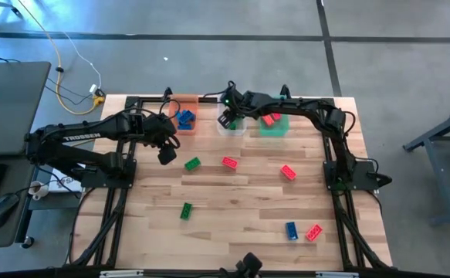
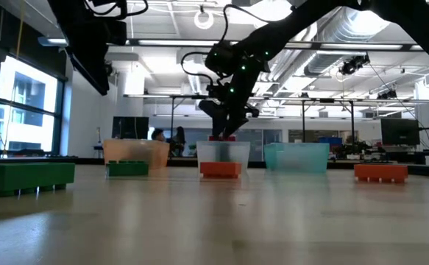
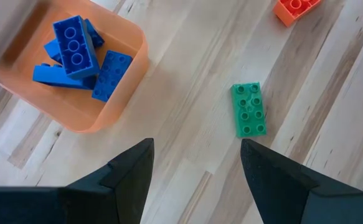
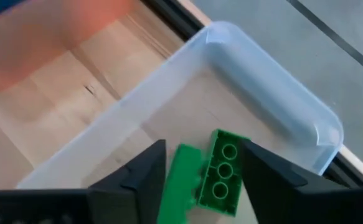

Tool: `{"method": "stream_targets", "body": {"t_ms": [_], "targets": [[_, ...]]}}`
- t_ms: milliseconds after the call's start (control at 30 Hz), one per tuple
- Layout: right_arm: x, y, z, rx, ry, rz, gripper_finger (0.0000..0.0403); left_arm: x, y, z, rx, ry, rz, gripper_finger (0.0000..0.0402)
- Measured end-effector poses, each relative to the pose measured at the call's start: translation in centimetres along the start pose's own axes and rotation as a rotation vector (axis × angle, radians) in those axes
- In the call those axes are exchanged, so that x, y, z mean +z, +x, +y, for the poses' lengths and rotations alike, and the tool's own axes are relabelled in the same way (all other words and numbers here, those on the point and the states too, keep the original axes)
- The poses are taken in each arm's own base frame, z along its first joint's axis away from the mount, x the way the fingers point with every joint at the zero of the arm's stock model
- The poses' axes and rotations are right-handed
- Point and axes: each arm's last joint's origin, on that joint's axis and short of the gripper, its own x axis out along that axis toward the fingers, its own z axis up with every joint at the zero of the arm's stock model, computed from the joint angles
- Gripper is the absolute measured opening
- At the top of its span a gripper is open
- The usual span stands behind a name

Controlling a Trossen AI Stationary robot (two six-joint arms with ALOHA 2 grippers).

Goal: Sort & place blocks by color
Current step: Put the green game piece into the bin, then put the orange game piece into the bin

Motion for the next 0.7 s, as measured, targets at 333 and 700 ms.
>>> {"method": "stream_targets", "body": {"t_ms": [333, 700], "targets": [[1.6, -1.8, 0.6, 0.008, -0.009, 0.001, 0.0213, 0.0, 0.0, 0.0, 0.000, 0.002, 0.000, 0.0227], [0.2, -4.3, 4.5, -0.054, -0.145, 0.079, 0.0215, -0.3, -0.1, -1.0, -0.065, 0.009, 0.011, 0.0227]]}}
